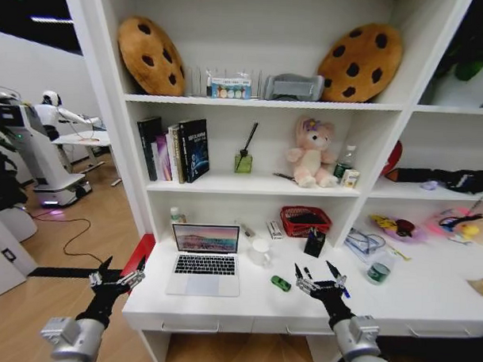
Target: Organize the objects on the table.
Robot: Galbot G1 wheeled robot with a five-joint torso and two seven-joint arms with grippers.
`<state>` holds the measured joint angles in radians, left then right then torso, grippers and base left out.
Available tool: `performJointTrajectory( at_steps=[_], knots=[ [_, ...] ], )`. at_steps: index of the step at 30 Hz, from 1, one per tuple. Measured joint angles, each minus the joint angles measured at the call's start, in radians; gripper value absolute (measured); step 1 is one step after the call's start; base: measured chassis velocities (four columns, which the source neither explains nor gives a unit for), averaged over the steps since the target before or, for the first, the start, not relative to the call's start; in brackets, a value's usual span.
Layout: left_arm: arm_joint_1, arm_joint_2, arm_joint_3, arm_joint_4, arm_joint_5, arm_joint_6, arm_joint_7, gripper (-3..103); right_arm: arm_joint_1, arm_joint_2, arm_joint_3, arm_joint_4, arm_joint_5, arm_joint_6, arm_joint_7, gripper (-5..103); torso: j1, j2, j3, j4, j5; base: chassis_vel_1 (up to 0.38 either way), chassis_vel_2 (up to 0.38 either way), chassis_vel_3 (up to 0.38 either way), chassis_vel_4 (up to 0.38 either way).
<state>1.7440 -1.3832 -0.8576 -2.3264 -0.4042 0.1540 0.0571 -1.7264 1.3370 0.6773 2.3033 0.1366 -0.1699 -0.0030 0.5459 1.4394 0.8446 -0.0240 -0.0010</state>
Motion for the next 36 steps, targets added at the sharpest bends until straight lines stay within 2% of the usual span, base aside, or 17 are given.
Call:
performJointTrajectory(
  at_steps=[1,3,4,8,12,16,18,19,21,22,23,24,26,27,29,31,36],
  knots=[
    [-0.009,0.006,0.005,0.002,-0.001,0.015,-0.022,103,0.007,-0.001,-0.002,-0.006,-0.001,-0.005,0.001,100,0.000,0.000,0.000,0.0011,0.0021,-0.093,0.067,0.057,-0.054],
    [-0.011,0.013,0.009,0.001,-0.006,0.035,-0.049,99,0.010,-0.002,-0.003,-0.009,-0.002,-0.007,0.003,100,0.000,0.000,0.000,0.0008,0.0015,-0.029,0.067,0.057,0.052],
    [-0.012,0.036,0.017,-0.005,-0.038,0.058,-0.087,94,0.013,-0.006,-0.005,-0.011,-0.002,-0.011,0.004,100,-0.001,0.000,0.000,0.0012,0.0001,0.013,-0.021,0.018,0.071],
    [-0.015,0.092,0.021,-0.027,-0.081,0.099,-0.120,84,0.016,-0.015,-0.005,-0.019,-0.002,-0.013,0.008,100,-0.002,0.001,-0.001,0.0005,0.0014,0.035,-0.067,-0.041,0.062],
    [-0.074,0.254,0.037,-0.049,-0.200,0.191,-0.210,61,0.017,-0.058,-0.013,-0.046,0.008,0.003,0.036,100,-0.002,0.001,0.000,0.0005,0.0013,0.030,-0.051,-0.048,0.015],
    [-0.136,0.325,0.059,-0.044,-0.264,0.215,-0.245,56,0.038,-0.079,-0.014,-0.065,0.011,0.011,0.043,100,-0.001,0.001,0.000,0.0004,0.0009,0.000,0.000,0.000,0.000],
    [-0.229,0.406,0.126,-0.040,-0.355,0.252,-0.301,40,0.085,-0.110,-0.014,-0.085,0.032,-0.001,0.050,100,-0.001,0.000,0.000,0.0004,0.0008,0.000,0.000,0.000,0.000],
    [-0.229,0.406,0.126,-0.040,-0.355,0.252,-0.301,40,0.085,-0.110,-0.014,-0.085,0.032,-0.001,0.050,100,-0.001,0.000,0.000,0.0004,0.0008,0.000,0.000,0.000,0.000],
    [-0.294,0.459,0.204,-0.053,-0.435,0.303,-0.385,29,0.142,-0.147,-0.015,-0.112,0.050,-0.016,0.055,100,0.000,0.000,0.000,0.0001,0.0011,0.000,0.000,0.000,0.000],
    [-0.294,0.459,0.204,-0.053,-0.435,0.303,-0.385,29,0.142,-0.147,-0.015,-0.112,0.050,-0.016,0.055,100,0.000,0.000,0.000,0.0001,0.0011,0.000,0.000,0.000,0.000],
    [-0.313,0.487,0.243,-0.066,-0.478,0.353,-0.432,24,0.173,-0.175,-0.020,-0.128,0.062,-0.025,0.055,100,-0.001,0.000,0.000,0.0010,0.0009,0.000,0.000,0.000,0.000],
    [-0.313,0.487,0.243,-0.066,-0.478,0.353,-0.432,24,0.173,-0.175,-0.020,-0.128,0.062,-0.025,0.055,100,-0.001,0.000,0.000,0.0010,0.0009,0.000,0.000,0.000,0.000],
    [-0.348,0.572,0.304,-0.075,-0.561,0.414,-0.496,13,0.194,-0.223,-0.024,-0.154,0.074,-0.028,0.055,100,-0.001,0.000,0.000,0.0010,0.0013,0.000,0.000,0.000,0.000],
    [-0.348,0.572,0.304,-0.075,-0.561,0.414,-0.496,13,0.194,-0.223,-0.024,-0.154,0.074,-0.028,0.055,100,-0.001,0.000,0.000,0.0010,0.0013,0.000,0.000,0.000,0.000],
    [-0.386,0.623,0.337,-0.069,-0.615,0.425,-0.508,3,0.198,-0.251,-0.025,-0.173,0.078,-0.026,0.054,100,-0.001,0.000,0.000,0.0008,0.0012,0.000,0.000,0.000,0.000],
    [-0.475,0.651,0.372,-0.032,-0.644,0.425,-0.506,0,0.199,-0.263,-0.025,-0.192,0.079,-0.016,0.051,100,-0.001,0.000,0.000,0.0006,0.0011,0.000,0.000,0.000,0.000],
    [-0.602,0.643,0.438,0.025,-0.654,0.406,-0.501,0,0.205,-0.248,-0.028,-0.204,0.095,-0.002,0.042,100,-0.001,0.000,0.000,0.0004,0.0013,0.000,0.000,0.000,0.000]
  ],
)
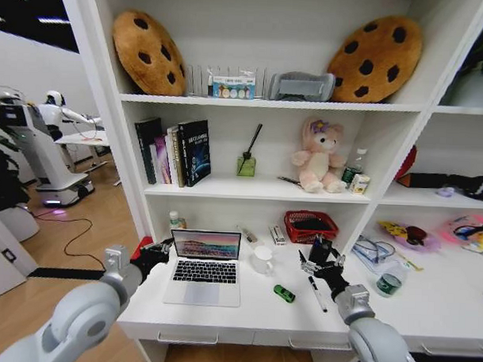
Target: Organize the objects on the table.
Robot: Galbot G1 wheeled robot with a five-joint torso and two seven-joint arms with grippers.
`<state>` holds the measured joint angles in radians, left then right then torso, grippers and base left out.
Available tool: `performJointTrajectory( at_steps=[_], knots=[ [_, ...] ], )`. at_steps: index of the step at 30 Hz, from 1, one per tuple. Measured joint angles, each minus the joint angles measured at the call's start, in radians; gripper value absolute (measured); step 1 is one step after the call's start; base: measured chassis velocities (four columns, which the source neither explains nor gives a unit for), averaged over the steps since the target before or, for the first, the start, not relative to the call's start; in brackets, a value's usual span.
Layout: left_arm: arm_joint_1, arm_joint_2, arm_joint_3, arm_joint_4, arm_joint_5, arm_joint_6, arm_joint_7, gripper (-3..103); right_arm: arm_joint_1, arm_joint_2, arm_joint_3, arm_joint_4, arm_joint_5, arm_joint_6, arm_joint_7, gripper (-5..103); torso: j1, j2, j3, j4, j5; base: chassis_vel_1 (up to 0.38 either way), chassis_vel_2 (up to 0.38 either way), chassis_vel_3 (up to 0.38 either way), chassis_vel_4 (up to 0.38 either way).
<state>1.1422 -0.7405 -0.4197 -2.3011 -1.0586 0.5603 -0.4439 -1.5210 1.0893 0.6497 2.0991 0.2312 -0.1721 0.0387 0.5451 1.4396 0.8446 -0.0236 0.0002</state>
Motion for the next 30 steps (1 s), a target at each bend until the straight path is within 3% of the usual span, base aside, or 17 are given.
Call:
performJointTrajectory(
  at_steps=[5,7,14,25,27,29,30],
  knots=[
    [-0.091,-0.032,0.083,0.049,0.004,-0.004,-0.011,0,0.017,0.023,-0.005,-0.008,0.006,0.000,-0.003,100,0.000,0.000,0.000,0.0002,-0.0003,0.000,0.000,0.000,0.000],
    [-0.153,-0.062,0.160,0.089,0.006,0.014,-0.037,0,0.027,0.031,-0.004,-0.015,0.006,-0.003,-0.003,100,0.000,0.000,0.000,0.0006,-0.0004,0.000,0.000,0.000,0.000],
    [-0.310,-0.135,0.296,0.194,-0.024,0.074,-0.085,0,0.016,0.042,0.016,-0.032,0.004,-0.002,-0.004,100,0.000,0.000,0.000,0.0001,-0.0002,0.000,0.000,0.000,0.000],
    [-0.467,-0.197,0.407,0.314,-0.043,0.109,-0.110,0,0.016,0.059,0.030,-0.055,0.007,0.003,-0.001,100,0.000,0.000,0.000,0.0002,-0.0001,0.000,0.000,0.000,0.000],
    [-0.490,-0.203,0.422,0.327,-0.078,0.134,-0.130,0,0.015,0.064,0.031,-0.061,0.008,0.005,0.000,100,0.000,0.000,0.000,0.0001,-0.0002,0.000,0.000,0.000,0.000],
    [-0.504,-0.203,0.433,0.324,-0.172,0.170,-0.179,0,0.012,0.071,0.034,-0.068,0.008,0.011,0.002,100,0.000,0.000,0.000,0.0001,-0.0001,0.000,0.000,0.000,0.000],
    [-0.504,-0.203,0.433,0.324,-0.172,0.170,-0.179,0,0.012,0.071,0.034,-0.068,0.008,0.011,0.002,100,0.000,0.000,0.000,0.0001,-0.0001,0.000,0.000,0.000,0.000]
  ],
)
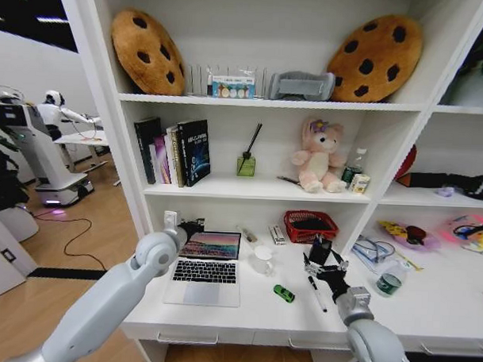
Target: Organize the objects on the table.
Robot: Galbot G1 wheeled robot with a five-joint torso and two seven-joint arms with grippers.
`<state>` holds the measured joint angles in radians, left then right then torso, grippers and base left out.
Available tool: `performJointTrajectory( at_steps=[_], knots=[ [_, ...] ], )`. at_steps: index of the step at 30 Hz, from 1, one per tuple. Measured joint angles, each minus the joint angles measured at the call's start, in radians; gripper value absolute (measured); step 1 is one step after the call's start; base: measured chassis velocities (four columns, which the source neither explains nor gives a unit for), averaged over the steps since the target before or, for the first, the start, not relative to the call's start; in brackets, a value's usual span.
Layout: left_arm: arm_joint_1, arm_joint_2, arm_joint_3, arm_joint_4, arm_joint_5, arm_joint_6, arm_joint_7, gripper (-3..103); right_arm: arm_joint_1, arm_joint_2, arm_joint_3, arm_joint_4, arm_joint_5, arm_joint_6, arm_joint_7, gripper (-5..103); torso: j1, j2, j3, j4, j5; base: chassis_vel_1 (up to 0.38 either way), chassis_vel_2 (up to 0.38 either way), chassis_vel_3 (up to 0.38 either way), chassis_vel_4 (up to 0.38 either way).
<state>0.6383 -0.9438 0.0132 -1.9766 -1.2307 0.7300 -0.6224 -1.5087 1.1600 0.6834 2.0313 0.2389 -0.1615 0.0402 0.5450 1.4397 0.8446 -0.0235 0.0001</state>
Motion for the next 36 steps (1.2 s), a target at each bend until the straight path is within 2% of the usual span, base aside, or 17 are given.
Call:
performJointTrajectory(
  at_steps=[1,4,12,17,21,26,29,30,31,32,33,34,35,36],
  knots=[
    [0.000,0.003,0.005,-0.010,-0.059,0.006,-0.051,0,-0.002,0.004,0.003,-0.004,0.000,0.006,0.001,100,0.000,0.000,0.000,0.0000,-0.0002,0.000,0.000,0.000,0.000],
    [0.011,0.020,0.009,-0.027,-0.097,0.009,-0.087,0,-0.004,0.010,0.008,-0.011,0.000,0.012,0.001,100,0.000,0.000,0.000,0.0001,-0.0002,0.000,0.000,0.000,0.000],
    [0.057,0.062,0.007,-0.078,-0.099,0.009,-0.106,0,-0.018,0.032,0.004,-0.021,-0.009,0.024,0.001,100,0.000,0.000,0.000,0.0001,-0.0002,0.000,0.000,0.000,0.000],
    [0.135,0.091,0.006,-0.167,-0.104,0.008,-0.134,0,-0.019,0.051,-0.009,-0.034,-0.029,0.028,0.000,100,0.000,0.000,0.000,0.0000,-0.0002,0.000,0.000,0.000,0.000],
    [0.244,0.113,0.025,-0.227,-0.028,0.008,-0.122,0,-0.023,0.072,-0.026,-0.046,-0.057,0.033,-0.006,100,0.000,0.000,0.000,0.0002,-0.0003,0.000,0.000,0.000,0.000],
    [0.356,0.092,0.027,-0.213,0.031,0.007,-0.113,0,-0.020,0.099,-0.039,-0.060,-0.087,0.037,-0.015,100,0.000,0.000,0.000,0.0002,-0.0002,0.000,0.000,0.000,0.000],
    [0.405,0.059,0.005,-0.168,0.104,-0.002,-0.052,0,-0.019,0.112,-0.048,-0.065,-0.101,0.039,-0.016,100,0.000,0.000,0.000,0.0001,-0.0003,0.000,0.000,0.000,0.000],
    [0.426,0.037,-0.022,-0.130,0.217,-0.066,0.044,0,-0.020,0.119,-0.055,-0.065,-0.106,0.039,-0.017,100,0.000,0.000,0.000,0.0001,-0.0003,0.000,0.000,0.000,0.000],
    [0.426,0.037,-0.022,-0.130,0.217,-0.066,0.044,0,-0.020,0.119,-0.055,-0.065,-0.106,0.039,-0.017,100,0.000,0.000,0.000,0.0001,-0.0003,0.000,0.000,0.000,0.000],
    [0.432,0.026,-0.046,-0.110,0.285,-0.112,0.098,0,-0.020,0.121,-0.057,-0.064,-0.108,0.039,-0.017,100,0.000,0.000,0.000,0.0001,-0.0003,0.000,0.000,0.000,0.000],
    [0.436,0.011,-0.083,-0.085,0.376,-0.187,0.160,0,-0.020,0.125,-0.060,-0.062,-0.111,0.039,-0.017,100,0.000,0.000,0.000,0.0000,-0.0003,0.000,0.000,0.000,0.000],
    [0.436,0.011,-0.083,-0.085,0.376,-0.187,0.160,0,-0.020,0.125,-0.060,-0.062,-0.111,0.039,-0.017,100,0.000,0.000,0.000,0.0000,-0.0003,0.000,0.000,0.000,0.000],
    [0.439,-0.014,-0.146,-0.044,0.510,-0.328,0.211,-2,-0.022,0.131,-0.063,-0.053,-0.115,0.039,-0.017,100,0.000,0.000,0.000,-0.0003,-0.0001,0.000,0.000,0.000,0.000],
    [0.456,-0.033,-0.207,-0.020,0.591,-0.422,0.239,3,-0.025,0.136,-0.065,-0.042,-0.117,0.037,-0.017,100,0.000,0.000,0.000,-0.0004,-0.0003,0.000,0.000,0.000,0.000]
  ],
)
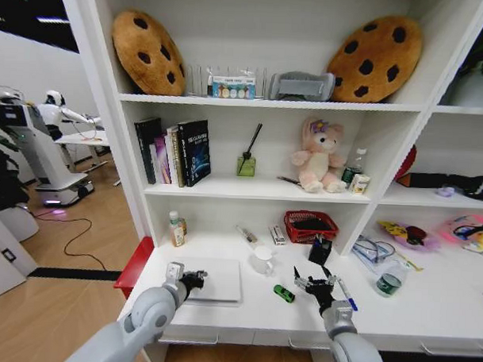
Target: Organize the objects on the table.
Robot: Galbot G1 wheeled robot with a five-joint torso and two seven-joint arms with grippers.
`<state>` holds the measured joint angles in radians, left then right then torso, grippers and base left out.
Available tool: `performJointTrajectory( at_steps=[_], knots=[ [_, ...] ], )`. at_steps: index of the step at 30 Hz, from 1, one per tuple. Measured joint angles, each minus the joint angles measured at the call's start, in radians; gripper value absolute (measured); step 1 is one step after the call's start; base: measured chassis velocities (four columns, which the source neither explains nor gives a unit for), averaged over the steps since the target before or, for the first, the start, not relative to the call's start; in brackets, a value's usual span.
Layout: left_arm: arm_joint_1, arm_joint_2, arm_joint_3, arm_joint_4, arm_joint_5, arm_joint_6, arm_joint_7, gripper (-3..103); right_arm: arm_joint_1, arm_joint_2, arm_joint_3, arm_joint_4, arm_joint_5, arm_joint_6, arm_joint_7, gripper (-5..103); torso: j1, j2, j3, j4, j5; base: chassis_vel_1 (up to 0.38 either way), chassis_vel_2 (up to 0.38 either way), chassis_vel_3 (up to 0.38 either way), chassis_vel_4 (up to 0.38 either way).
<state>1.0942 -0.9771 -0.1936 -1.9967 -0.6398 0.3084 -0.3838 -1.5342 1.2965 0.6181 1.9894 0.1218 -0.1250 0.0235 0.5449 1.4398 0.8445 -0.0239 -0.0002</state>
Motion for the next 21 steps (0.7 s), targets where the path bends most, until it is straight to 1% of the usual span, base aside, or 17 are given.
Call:
performJointTrajectory(
  at_steps=[1,2,3,4,5,7,8,11,12,14,15,16,17,19,20,21],
  knots=[
    [0.020,-0.013,-0.054,0.009,0.044,-0.044,0.024,8,-0.004,0.004,-0.001,0.010,-0.001,-0.003,0.000,100,0.000,0.000,0.000,0.0002,-0.0001,0.000,0.000,0.000,0.000],
    [0.042,-0.024,-0.106,0.012,0.072,-0.069,0.050,14,-0.009,0.008,0.000,0.021,-0.001,-0.005,0.000,100,0.000,0.000,0.000,0.0006,0.0001,0.000,0.000,0.000,0.000],
    [0.062,-0.033,-0.143,0.012,0.084,-0.081,0.068,19,-0.017,0.012,0.004,0.032,-0.002,-0.006,0.001,100,0.000,0.000,0.000,0.0010,0.0004,0.000,0.000,0.000,0.000],
    [0.062,-0.033,-0.143,0.012,0.084,-0.081,0.068,19,-0.017,0.012,0.004,0.032,-0.002,-0.006,0.001,100,0.000,0.000,0.000,0.0010,0.0004,0.000,0.000,0.000,0.000],
    [0.088,-0.041,-0.183,0.009,0.089,-0.086,0.084,19,-0.030,0.016,0.013,0.047,-0.002,-0.007,0.003,100,0.000,0.000,0.000,0.0007,0.0000,0.000,0.000,0.000,0.000],
    [0.161,-0.055,-0.259,-0.022,0.090,-0.088,0.116,30,-0.053,0.022,0.024,0.070,-0.002,-0.008,0.006,100,0.000,0.000,0.000,0.0000,-0.0001,0.000,0.000,0.000,0.000],
    [0.161,-0.055,-0.259,-0.022,0.090,-0.088,0.116,30,-0.053,0.022,0.024,0.070,-0.002,-0.008,0.006,100,0.000,0.000,0.000,0.0000,-0.0001,0.000,0.000,0.000,0.000],
    [0.314,-0.079,-0.398,-0.125,0.105,-0.076,0.153,47,-0.076,0.025,0.030,0.101,-0.002,-0.008,0.011,100,0.000,0.000,0.000,0.0004,0.0000,0.000,0.000,0.000,0.000],
    [0.314,-0.079,-0.398,-0.125,0.105,-0.076,0.153,47,-0.076,0.025,0.030,0.101,-0.002,-0.008,0.011,100,0.000,0.000,0.000,0.0004,0.0000,0.000,0.000,0.000,0.000],
    [0.438,-0.113,-0.520,-0.222,0.131,-0.072,0.216,58,-0.097,0.023,0.036,0.128,-0.001,-0.010,0.013,100,0.000,0.000,0.000,0.0009,0.0001,0.000,0.000,0.000,0.000],
    [0.481,-0.127,-0.555,-0.254,0.136,-0.076,0.236,64,-0.107,0.022,0.040,0.138,0.000,-0.010,0.013,100,0.000,0.000,0.000,0.0009,0.0004,0.000,0.000,0.000,0.000],
    [0.481,-0.127,-0.555,-0.254,0.136,-0.076,0.236,64,-0.107,0.022,0.040,0.138,0.000,-0.010,0.013,100,0.000,0.000,0.000,0.0009,0.0004,0.000,0.000,0.000,0.000],
    [0.521,-0.141,-0.579,-0.286,0.137,-0.079,0.248,64,-0.117,0.022,0.045,0.147,0.001,-0.009,0.014,100,0.000,0.000,0.000,0.0009,0.0002,0.000,0.000,0.000,0.000],
    [0.608,-0.175,-0.609,-0.347,0.136,-0.089,0.255,74,-0.132,0.022,0.050,0.167,0.005,-0.009,0.021,100,0.000,0.000,0.000,0.0001,0.0001,0.000,0.000,0.000,0.000],
    [0.608,-0.175,-0.609,-0.347,0.136,-0.089,0.255,74,-0.132,0.022,0.050,0.167,0.005,-0.009,0.021,100,0.000,0.000,0.000,0.0001,0.0001,0.000,0.000,0.000,0.000],
    [0.650,-0.197,-0.620,-0.373,0.137,-0.095,0.256,80,-0.135,0.023,0.050,0.174,0.005,-0.009,0.022,100,0.000,0.000,0.000,0.0001,0.0003,0.000,0.000,0.000,0.000]
  ],
)
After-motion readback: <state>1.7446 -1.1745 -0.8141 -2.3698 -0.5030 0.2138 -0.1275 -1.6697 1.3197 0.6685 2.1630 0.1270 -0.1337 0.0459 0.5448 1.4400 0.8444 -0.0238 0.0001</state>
